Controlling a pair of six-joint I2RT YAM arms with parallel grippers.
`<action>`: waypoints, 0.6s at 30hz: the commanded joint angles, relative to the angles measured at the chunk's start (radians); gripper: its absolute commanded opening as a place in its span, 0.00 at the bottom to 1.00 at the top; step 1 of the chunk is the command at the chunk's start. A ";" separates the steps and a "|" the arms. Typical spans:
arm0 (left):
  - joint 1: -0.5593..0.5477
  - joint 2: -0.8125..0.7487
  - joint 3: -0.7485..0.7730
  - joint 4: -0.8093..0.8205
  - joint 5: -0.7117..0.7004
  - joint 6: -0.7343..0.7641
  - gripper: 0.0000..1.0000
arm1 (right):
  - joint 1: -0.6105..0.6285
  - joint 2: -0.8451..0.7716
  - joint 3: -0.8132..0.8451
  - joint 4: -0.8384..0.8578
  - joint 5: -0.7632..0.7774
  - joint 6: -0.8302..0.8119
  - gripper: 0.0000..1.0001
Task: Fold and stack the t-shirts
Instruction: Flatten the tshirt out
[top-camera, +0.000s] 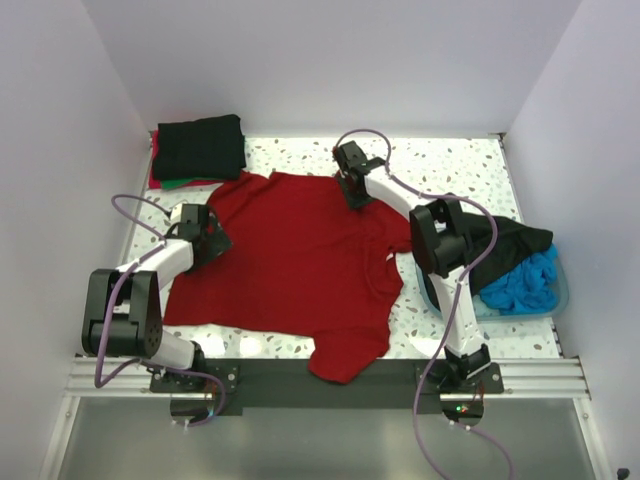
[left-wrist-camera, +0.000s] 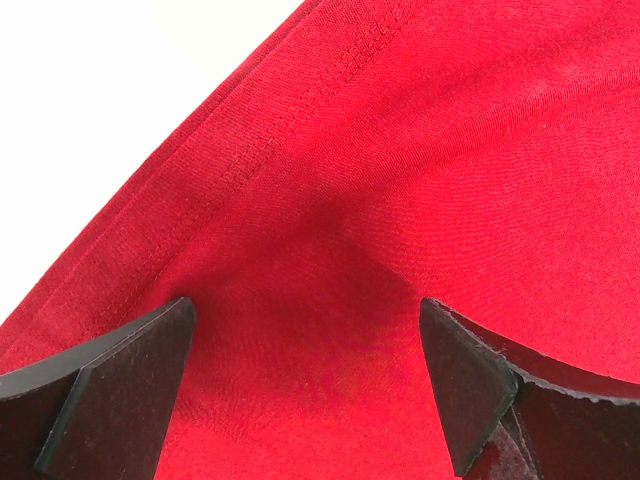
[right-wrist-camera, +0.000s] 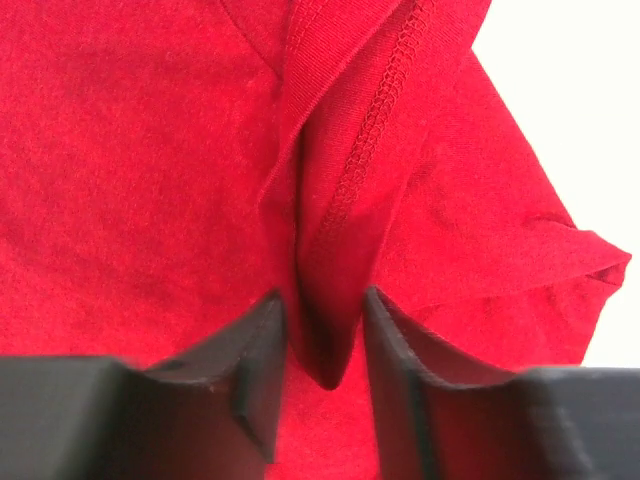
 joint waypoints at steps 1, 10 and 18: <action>0.013 -0.012 -0.021 -0.038 -0.009 0.000 1.00 | 0.004 -0.010 0.032 0.010 0.027 0.019 0.31; 0.013 -0.004 -0.021 -0.041 -0.030 0.003 1.00 | -0.019 -0.004 0.105 -0.005 0.122 0.009 0.00; 0.013 -0.007 -0.029 -0.028 -0.003 0.010 1.00 | -0.118 0.102 0.266 0.120 0.264 -0.132 0.00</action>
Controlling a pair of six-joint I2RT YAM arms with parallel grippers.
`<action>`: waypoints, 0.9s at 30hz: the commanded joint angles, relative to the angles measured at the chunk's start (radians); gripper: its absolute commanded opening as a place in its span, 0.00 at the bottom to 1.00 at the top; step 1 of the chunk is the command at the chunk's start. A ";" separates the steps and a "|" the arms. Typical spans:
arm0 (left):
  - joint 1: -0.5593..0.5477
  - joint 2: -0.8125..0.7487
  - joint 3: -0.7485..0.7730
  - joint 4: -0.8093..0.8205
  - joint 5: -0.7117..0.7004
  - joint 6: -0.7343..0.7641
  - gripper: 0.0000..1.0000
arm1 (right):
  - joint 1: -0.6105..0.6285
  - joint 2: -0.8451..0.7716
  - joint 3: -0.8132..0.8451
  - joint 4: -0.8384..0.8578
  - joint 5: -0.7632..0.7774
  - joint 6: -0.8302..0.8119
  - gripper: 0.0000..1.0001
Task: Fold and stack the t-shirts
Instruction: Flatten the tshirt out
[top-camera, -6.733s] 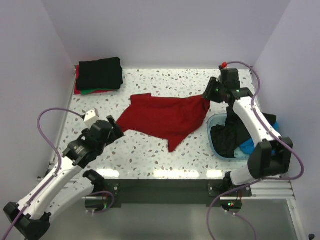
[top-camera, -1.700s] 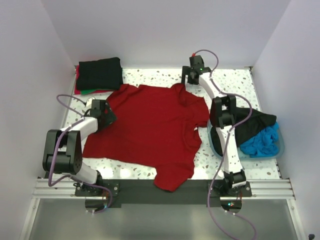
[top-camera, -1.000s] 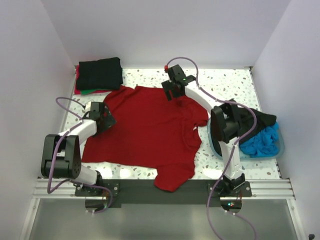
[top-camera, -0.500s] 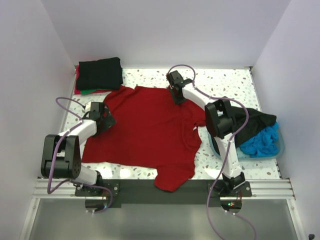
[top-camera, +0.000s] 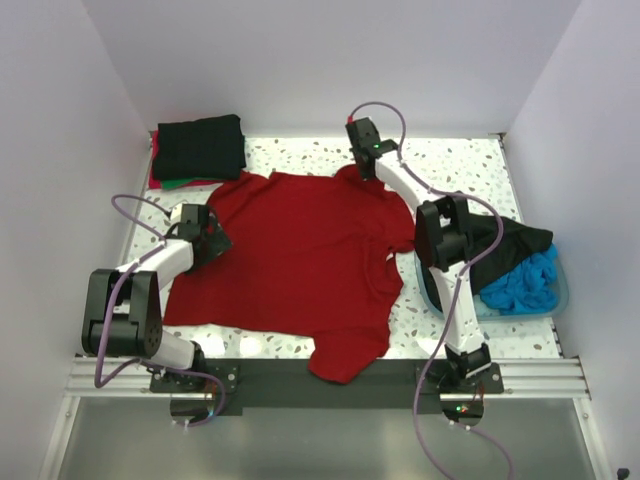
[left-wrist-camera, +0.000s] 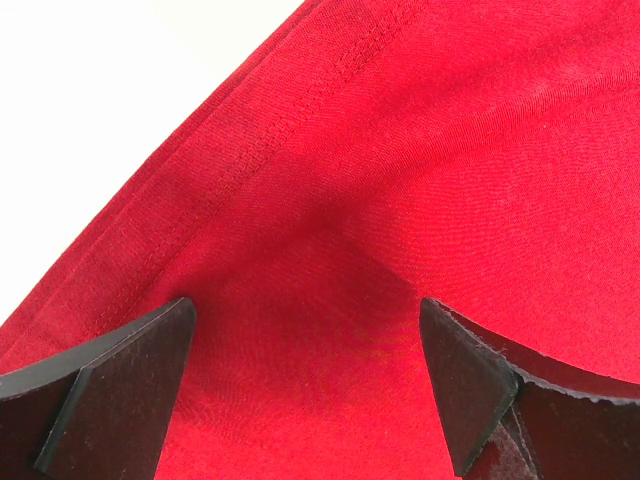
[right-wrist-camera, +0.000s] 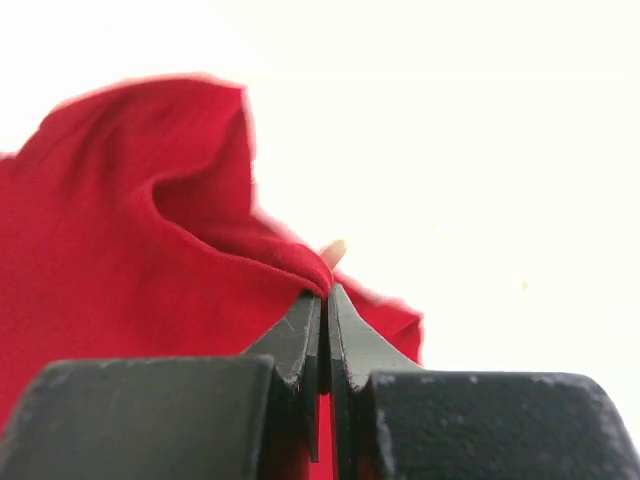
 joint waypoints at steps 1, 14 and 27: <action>0.013 -0.007 -0.028 -0.027 0.008 0.010 1.00 | -0.082 0.070 0.115 0.133 0.098 -0.108 0.00; 0.013 -0.054 -0.035 -0.002 0.045 0.023 1.00 | -0.067 0.068 0.211 0.359 0.109 -0.259 0.99; 0.013 -0.122 -0.035 -0.005 0.106 0.033 1.00 | 0.014 -0.578 -0.729 0.092 -0.153 0.479 0.98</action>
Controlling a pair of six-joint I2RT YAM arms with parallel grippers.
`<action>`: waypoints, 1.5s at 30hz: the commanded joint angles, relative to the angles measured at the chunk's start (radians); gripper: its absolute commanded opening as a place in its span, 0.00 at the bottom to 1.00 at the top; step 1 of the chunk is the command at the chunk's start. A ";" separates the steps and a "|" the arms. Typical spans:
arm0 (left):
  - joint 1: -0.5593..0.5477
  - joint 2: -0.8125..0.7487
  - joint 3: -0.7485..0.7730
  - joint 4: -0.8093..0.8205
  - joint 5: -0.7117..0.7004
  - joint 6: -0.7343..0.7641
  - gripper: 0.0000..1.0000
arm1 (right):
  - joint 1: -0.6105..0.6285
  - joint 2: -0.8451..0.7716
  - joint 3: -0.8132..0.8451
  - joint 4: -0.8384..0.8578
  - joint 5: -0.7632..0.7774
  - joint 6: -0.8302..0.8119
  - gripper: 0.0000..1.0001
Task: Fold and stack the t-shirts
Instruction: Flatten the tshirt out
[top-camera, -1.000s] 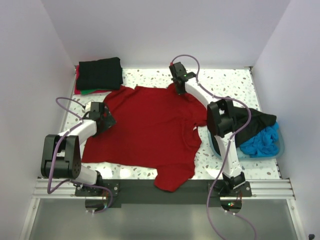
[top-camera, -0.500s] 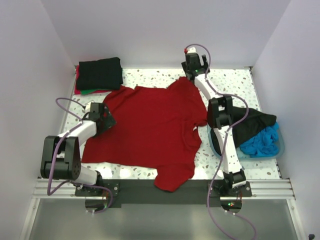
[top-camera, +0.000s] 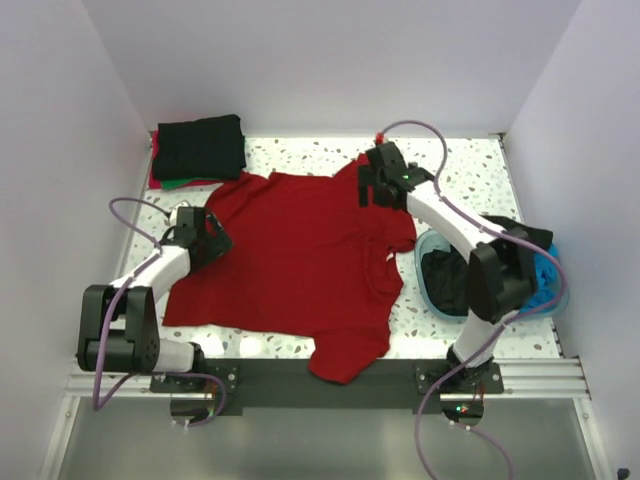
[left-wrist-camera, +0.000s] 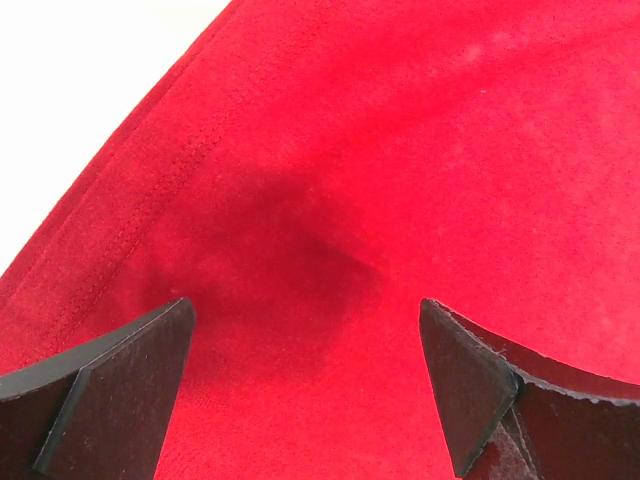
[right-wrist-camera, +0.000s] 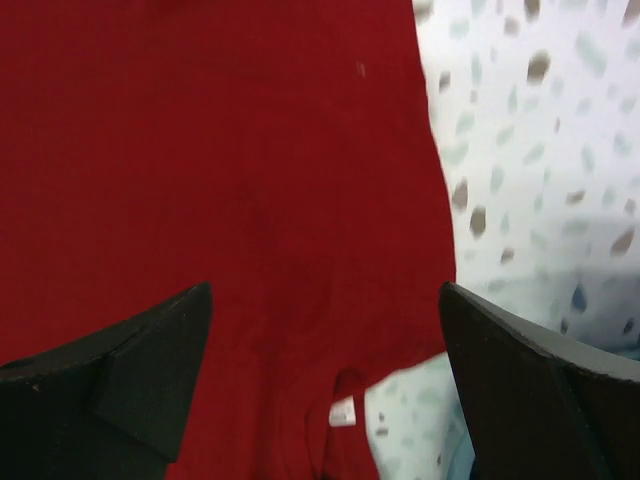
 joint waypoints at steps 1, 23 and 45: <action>0.007 -0.039 -0.001 0.002 0.024 0.024 1.00 | -0.038 -0.042 -0.170 0.001 -0.123 0.204 0.99; 0.007 0.154 0.101 0.072 0.064 0.018 1.00 | -0.228 0.493 0.223 0.036 -0.273 0.063 0.99; -0.006 -0.031 0.219 -0.147 -0.020 -0.046 1.00 | -0.260 0.443 0.565 -0.050 -0.332 -0.026 0.99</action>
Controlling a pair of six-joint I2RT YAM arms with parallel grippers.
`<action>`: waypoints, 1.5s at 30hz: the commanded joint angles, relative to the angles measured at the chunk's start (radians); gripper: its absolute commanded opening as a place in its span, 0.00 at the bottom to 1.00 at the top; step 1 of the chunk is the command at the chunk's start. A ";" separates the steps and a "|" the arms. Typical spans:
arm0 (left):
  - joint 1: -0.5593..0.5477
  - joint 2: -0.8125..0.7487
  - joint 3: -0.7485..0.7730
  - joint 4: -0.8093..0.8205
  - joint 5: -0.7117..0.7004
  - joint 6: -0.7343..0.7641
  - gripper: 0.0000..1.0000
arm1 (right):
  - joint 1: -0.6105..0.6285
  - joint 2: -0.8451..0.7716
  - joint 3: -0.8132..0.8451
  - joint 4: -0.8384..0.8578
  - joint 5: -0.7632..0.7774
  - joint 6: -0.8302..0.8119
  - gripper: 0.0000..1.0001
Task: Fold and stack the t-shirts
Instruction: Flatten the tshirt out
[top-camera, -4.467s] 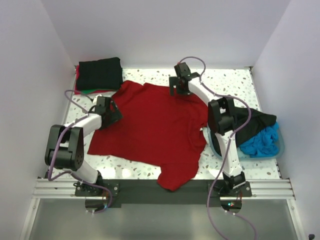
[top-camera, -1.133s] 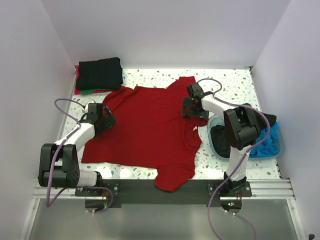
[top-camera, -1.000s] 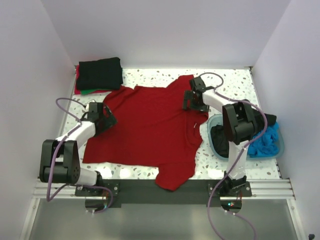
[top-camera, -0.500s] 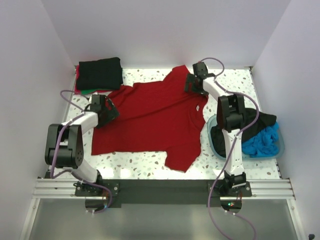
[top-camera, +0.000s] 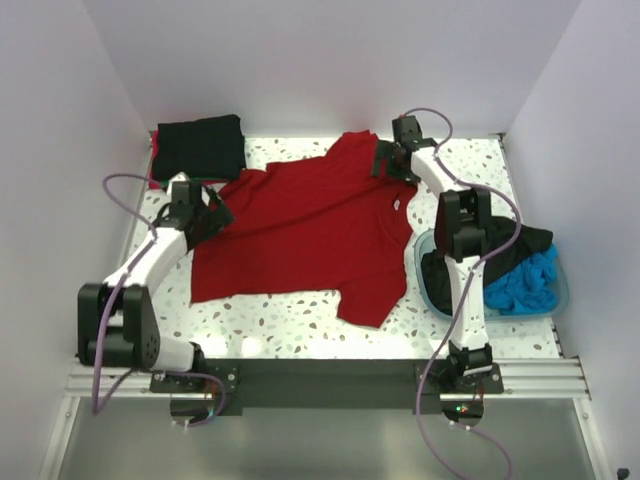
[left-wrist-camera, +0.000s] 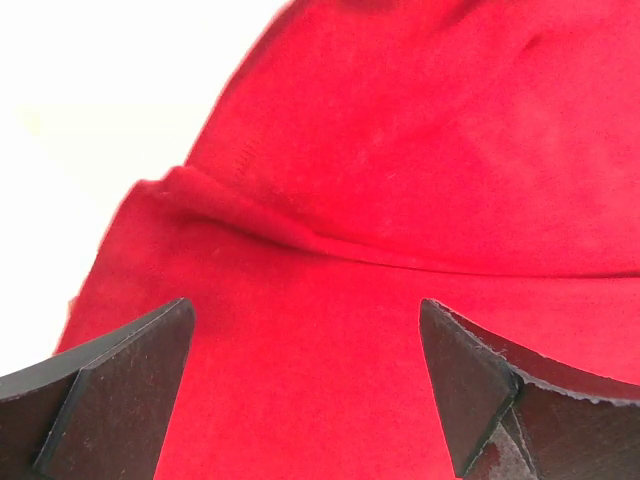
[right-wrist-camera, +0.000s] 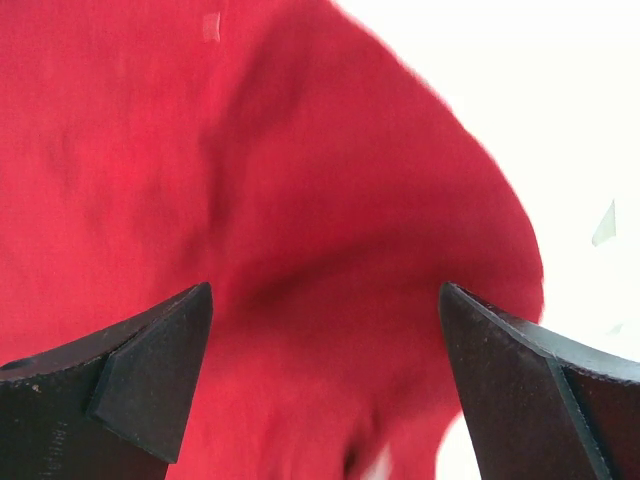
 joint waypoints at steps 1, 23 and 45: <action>0.000 -0.173 0.003 -0.186 -0.127 -0.063 1.00 | 0.035 -0.240 -0.100 -0.004 -0.009 -0.064 0.99; 0.069 -0.310 -0.392 -0.316 -0.236 -0.382 0.92 | 0.351 -1.199 -1.085 0.022 0.228 0.205 0.99; 0.071 -0.330 -0.413 -0.233 -0.280 -0.359 0.00 | 0.949 -1.422 -1.478 -0.305 0.280 0.743 0.97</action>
